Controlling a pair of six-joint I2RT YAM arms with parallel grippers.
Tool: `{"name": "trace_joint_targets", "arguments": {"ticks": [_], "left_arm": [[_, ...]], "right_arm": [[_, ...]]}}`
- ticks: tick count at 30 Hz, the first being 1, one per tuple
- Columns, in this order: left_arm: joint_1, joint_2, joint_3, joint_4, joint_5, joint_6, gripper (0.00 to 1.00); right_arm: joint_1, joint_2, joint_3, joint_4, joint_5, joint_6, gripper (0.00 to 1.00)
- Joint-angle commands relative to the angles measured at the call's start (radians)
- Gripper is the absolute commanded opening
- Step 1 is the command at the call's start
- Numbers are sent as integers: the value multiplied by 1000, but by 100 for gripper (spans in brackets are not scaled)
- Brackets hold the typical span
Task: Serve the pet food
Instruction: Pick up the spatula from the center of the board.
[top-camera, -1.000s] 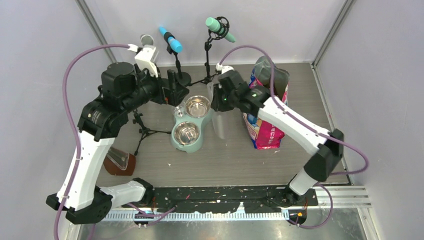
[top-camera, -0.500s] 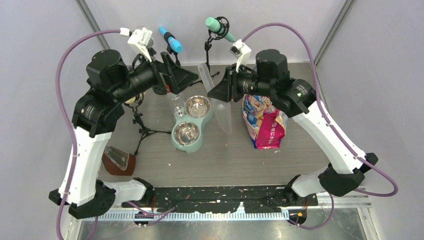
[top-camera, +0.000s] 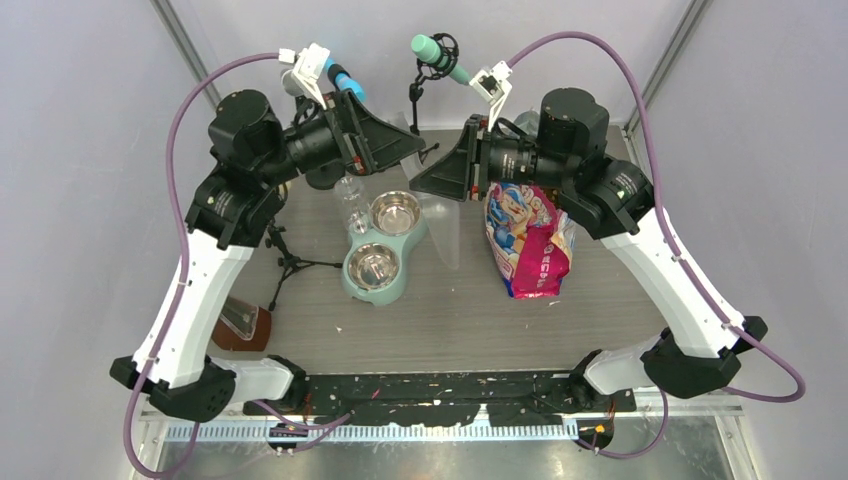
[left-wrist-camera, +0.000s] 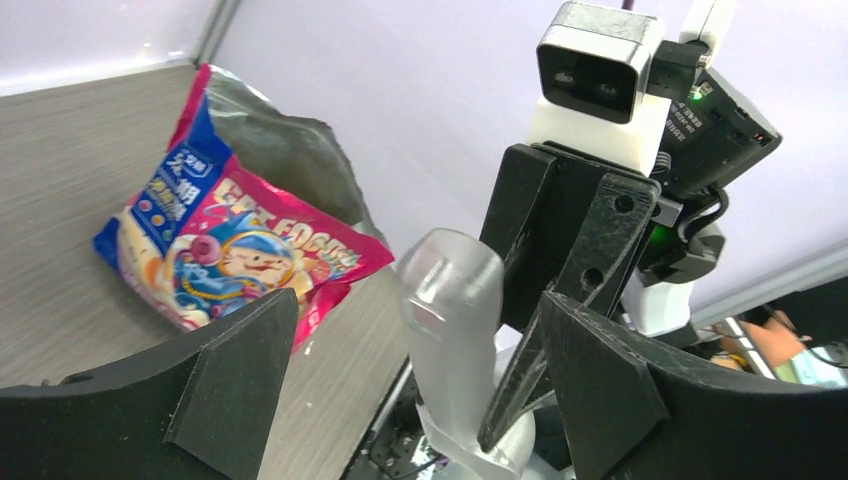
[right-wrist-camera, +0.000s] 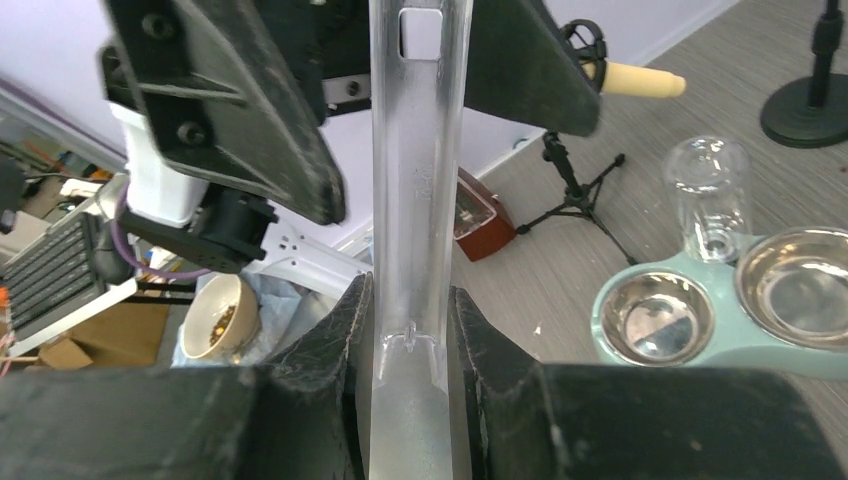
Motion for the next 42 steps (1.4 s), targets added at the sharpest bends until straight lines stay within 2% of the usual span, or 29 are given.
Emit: {"name": "trace_joint_targets", "arguments": {"ticks": [1, 7, 12, 19, 23, 25, 26, 27, 28, 31, 33, 37, 40, 42], "left_arm": [[4, -23, -60, 216, 97, -111, 93], [4, -52, -102, 310, 99, -148, 91], [4, -63, -152, 460, 145, -236, 73], [4, -62, -160, 469, 164, -251, 44], [4, -54, -163, 469, 168, -248, 27], [4, -54, -176, 489, 164, -233, 11], [5, -55, -183, 488, 156, -224, 3], [5, -53, -186, 482, 146, -213, 0], [5, -52, -188, 478, 139, -199, 0], [5, -56, -172, 332, 46, -115, 0], [4, -64, -156, 208, -106, -38, 0], [2, -94, -205, 81, -449, 36, 0], [2, -101, -235, 39, -600, 43, 0], [2, -101, -247, 35, -633, 36, 0]], "right_arm": [[1, -14, 3, 147, -100, 82, 6], [-12, -6, 12, 187, -165, 139, 7], [-31, 8, 9, 235, -213, 211, 7], [-57, 35, -10, 281, -248, 284, 6], [-58, 66, 3, 237, -228, 265, 7], [-59, 73, 12, 196, -194, 232, 13], [-59, 74, 18, 164, -177, 218, 27], [-59, 65, 17, 136, -124, 178, 36], [-59, 60, 12, 124, -92, 155, 56], [-68, 44, 19, 37, 71, 23, 87], [-70, 36, 21, -3, 165, -41, 95], [-69, -12, -52, 21, 323, -127, 99], [-61, -65, -153, 72, 423, -183, 98], [-46, -95, -218, 126, 441, -232, 97]]}}
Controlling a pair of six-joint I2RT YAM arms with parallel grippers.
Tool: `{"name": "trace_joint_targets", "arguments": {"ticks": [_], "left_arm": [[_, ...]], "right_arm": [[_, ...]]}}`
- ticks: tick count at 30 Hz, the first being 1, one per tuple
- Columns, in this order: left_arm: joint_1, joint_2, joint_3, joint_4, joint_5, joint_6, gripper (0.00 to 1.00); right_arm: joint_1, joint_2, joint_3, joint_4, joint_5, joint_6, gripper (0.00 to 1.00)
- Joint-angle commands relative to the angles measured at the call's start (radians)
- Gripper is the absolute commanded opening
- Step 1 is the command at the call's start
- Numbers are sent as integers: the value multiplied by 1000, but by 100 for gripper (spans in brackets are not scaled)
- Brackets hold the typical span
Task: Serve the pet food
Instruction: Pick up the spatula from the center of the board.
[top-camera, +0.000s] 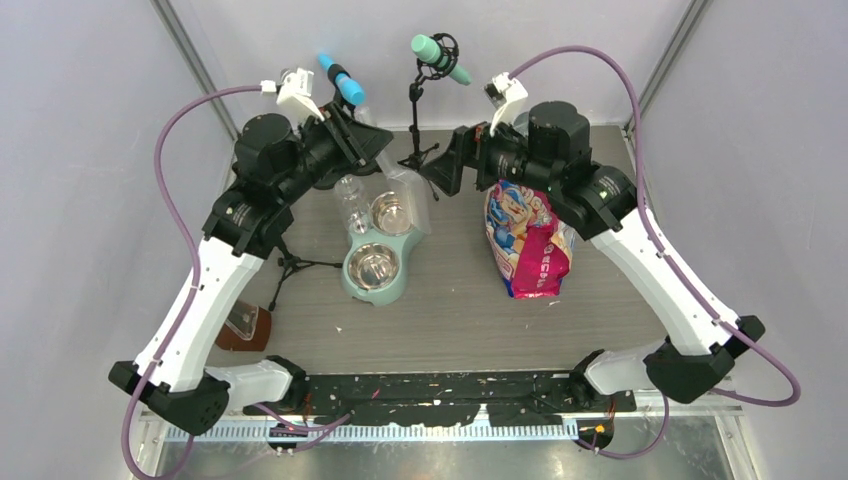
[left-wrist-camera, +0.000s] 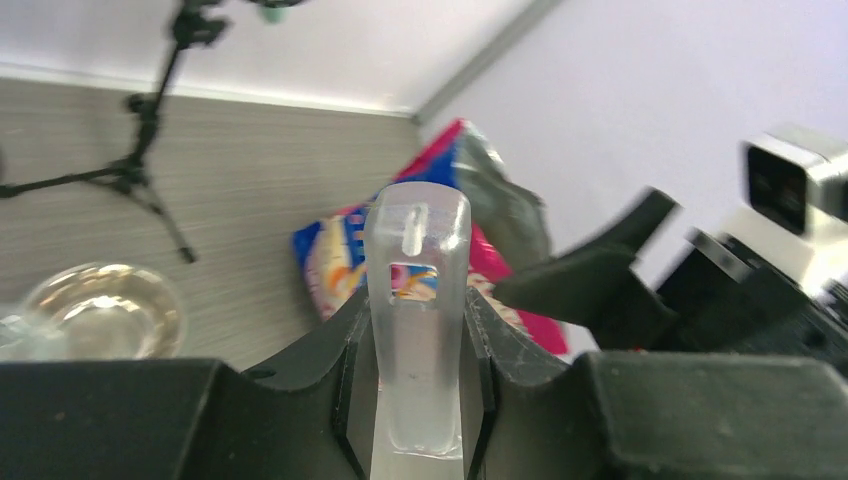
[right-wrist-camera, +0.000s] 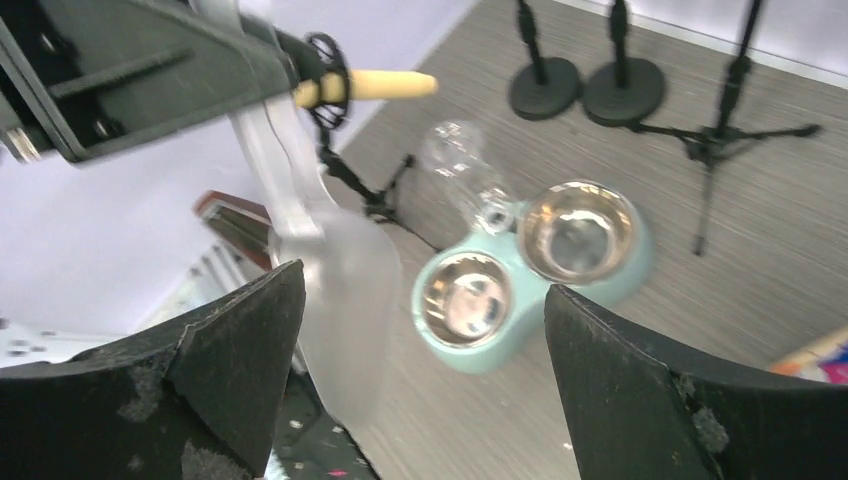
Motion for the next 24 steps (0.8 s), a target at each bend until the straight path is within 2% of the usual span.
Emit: {"name": "trace_joint_targets", "arguments": {"ticks": [1, 5, 9, 16, 20, 24], "left_arm": [[-1, -34, -19, -52, -239, 41, 0], [-1, -20, -14, -67, -248, 26, 0], [-1, -8, 0, -95, -262, 17, 0], [-1, -10, 16, -130, -291, 16, 0], [-1, -23, -10, -113, -290, -7, 0], [0, -27, -20, -115, -291, -22, 0]], "right_arm": [[29, -99, -122, 121, 157, -151, 94], [100, -93, -137, 128, 243, -258, 82], [235, -19, -102, 97, 460, -346, 86], [351, 62, -72, 111, 649, -367, 86], [379, 112, -57, 128, 714, -356, 73], [402, 145, -58, 161, 761, -344, 54]]}}
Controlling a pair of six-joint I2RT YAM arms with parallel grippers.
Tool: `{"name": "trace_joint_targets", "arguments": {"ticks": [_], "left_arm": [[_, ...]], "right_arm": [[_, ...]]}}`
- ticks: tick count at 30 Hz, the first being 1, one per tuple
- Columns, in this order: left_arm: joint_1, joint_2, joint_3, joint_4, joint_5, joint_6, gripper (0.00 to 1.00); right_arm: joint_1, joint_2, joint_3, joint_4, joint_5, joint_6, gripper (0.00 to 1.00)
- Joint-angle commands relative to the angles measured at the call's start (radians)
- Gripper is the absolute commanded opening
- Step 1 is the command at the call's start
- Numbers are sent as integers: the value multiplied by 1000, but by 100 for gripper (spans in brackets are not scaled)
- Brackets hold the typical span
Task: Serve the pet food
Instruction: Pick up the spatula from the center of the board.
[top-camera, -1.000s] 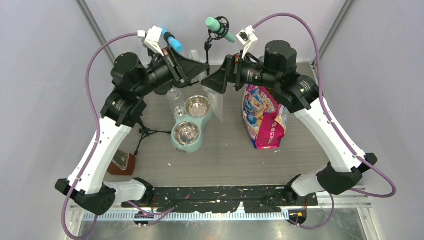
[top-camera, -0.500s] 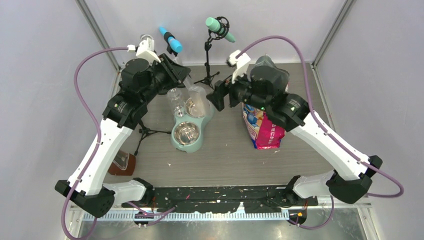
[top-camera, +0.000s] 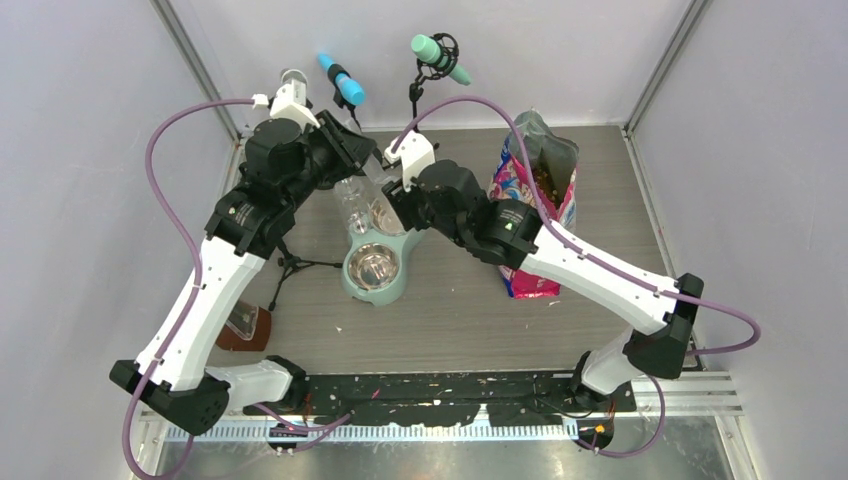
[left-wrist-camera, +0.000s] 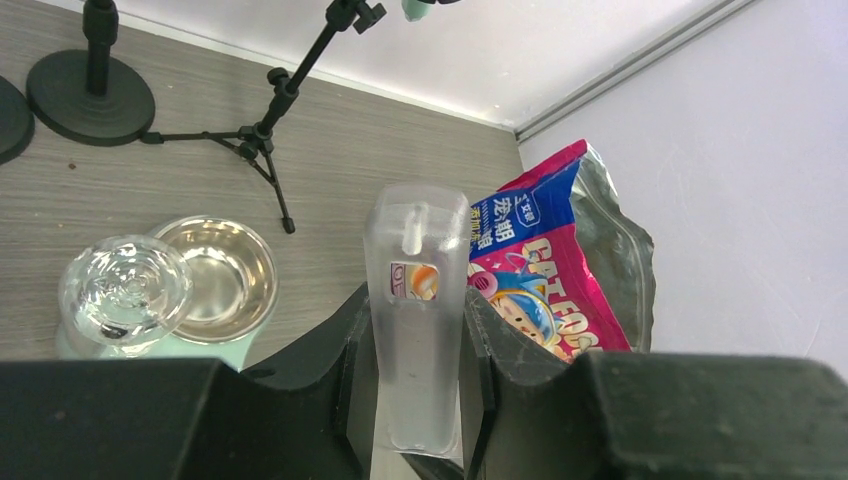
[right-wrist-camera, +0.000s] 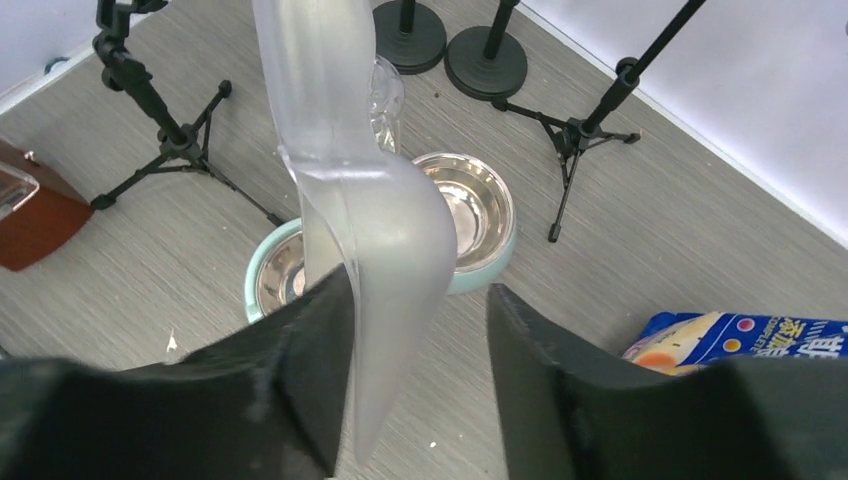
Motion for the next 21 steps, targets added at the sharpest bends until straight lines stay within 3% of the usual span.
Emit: {"name": "trace_joint_targets", "arguments": {"ticks": [1, 4, 5, 6, 8, 12, 13, 21], "left_arm": [[0, -26, 8, 29, -24, -26, 0], [0, -28, 8, 18, -24, -26, 1], [0, -30, 8, 18, -23, -24, 7], [0, -34, 6, 18, -22, -21, 18], [1, -39, 4, 32, -4, -4, 47], [28, -28, 61, 35, 152, 167, 92], [41, -19, 93, 5, 207, 212, 98], [131, -47, 139, -71, 452, 466, 100]], "right_arm": [[25, 15, 47, 96, 128, 22, 47], [26, 17, 31, 132, 154, 47, 27], [26, 15, 22, 138, 164, 56, 24], [26, 11, 20, 145, 167, 58, 14], [25, 6, 22, 142, 167, 54, 6], [-18, -12, 27, 127, 29, 51, 5], [-31, -23, 14, 130, -54, 63, 5], [-205, -107, -27, 140, -579, 81, 5]]}}
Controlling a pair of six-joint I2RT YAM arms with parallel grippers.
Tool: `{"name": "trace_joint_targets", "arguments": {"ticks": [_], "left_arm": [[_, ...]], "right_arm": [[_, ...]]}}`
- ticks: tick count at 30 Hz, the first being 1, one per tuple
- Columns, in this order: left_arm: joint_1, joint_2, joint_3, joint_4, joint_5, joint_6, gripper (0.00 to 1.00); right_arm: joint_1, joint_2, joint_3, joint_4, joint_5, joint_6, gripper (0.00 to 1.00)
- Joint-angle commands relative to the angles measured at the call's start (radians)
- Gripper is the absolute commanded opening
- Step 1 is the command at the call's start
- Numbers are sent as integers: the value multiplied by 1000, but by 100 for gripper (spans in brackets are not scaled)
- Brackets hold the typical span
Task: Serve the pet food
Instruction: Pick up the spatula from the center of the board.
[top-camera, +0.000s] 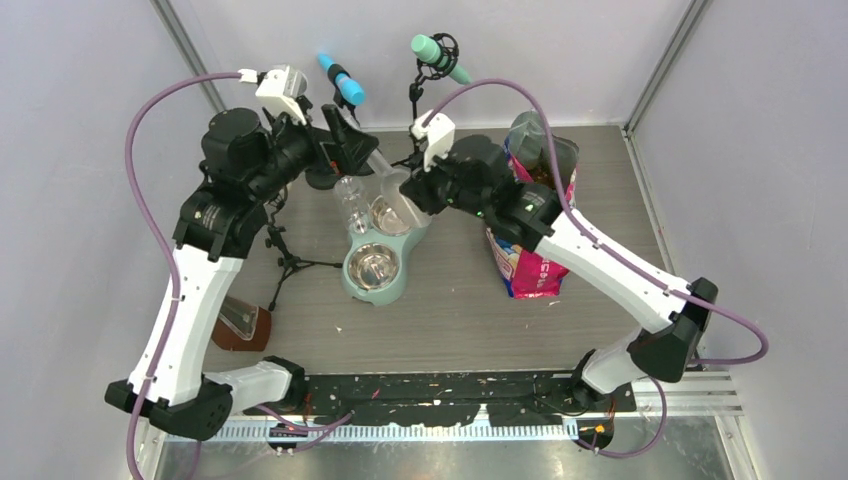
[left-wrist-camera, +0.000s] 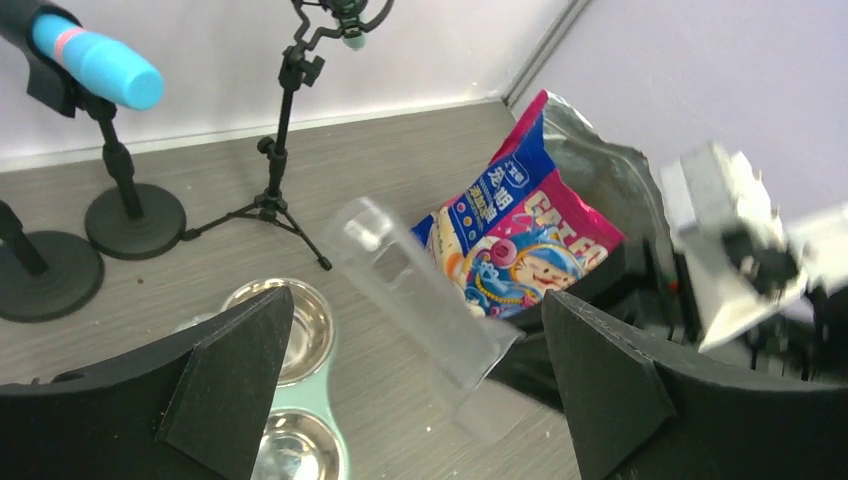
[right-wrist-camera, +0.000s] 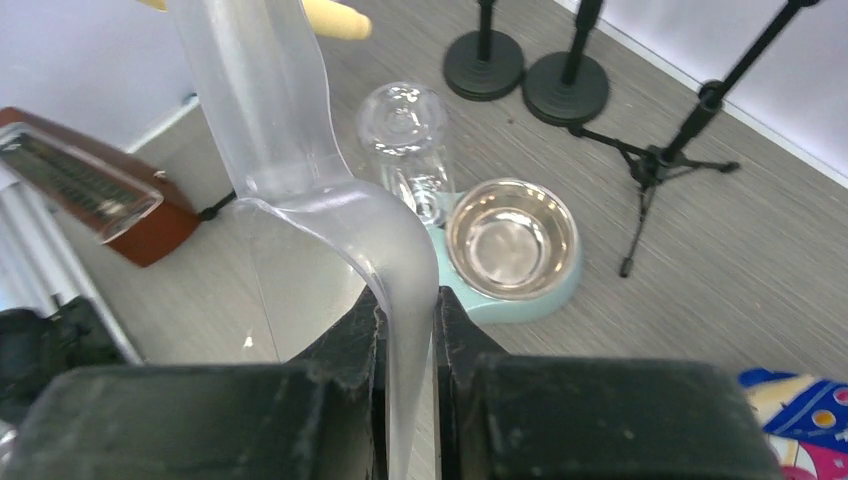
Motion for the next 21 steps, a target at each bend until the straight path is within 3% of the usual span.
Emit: {"name": "trace_joint_targets", "arguments": {"ticks": [1, 6, 10, 17, 21], "left_arm": [[37, -37, 24, -15, 233, 165, 100], [66, -40, 23, 23, 418, 89, 99], [119, 2, 159, -11, 657, -8, 96], [119, 17, 140, 1, 714, -148, 90], [119, 46, 163, -121, 740, -148, 83]], "right_arm": [[-89, -97, 8, 58, -419, 22, 5], [-159, -111, 22, 0, -636, -4, 5], [-168, -91, 88, -141, -721, -91, 5], [-168, -86, 111, -179, -675, -160, 5], [-167, -78, 145, -206, -665, -199, 5]]}}
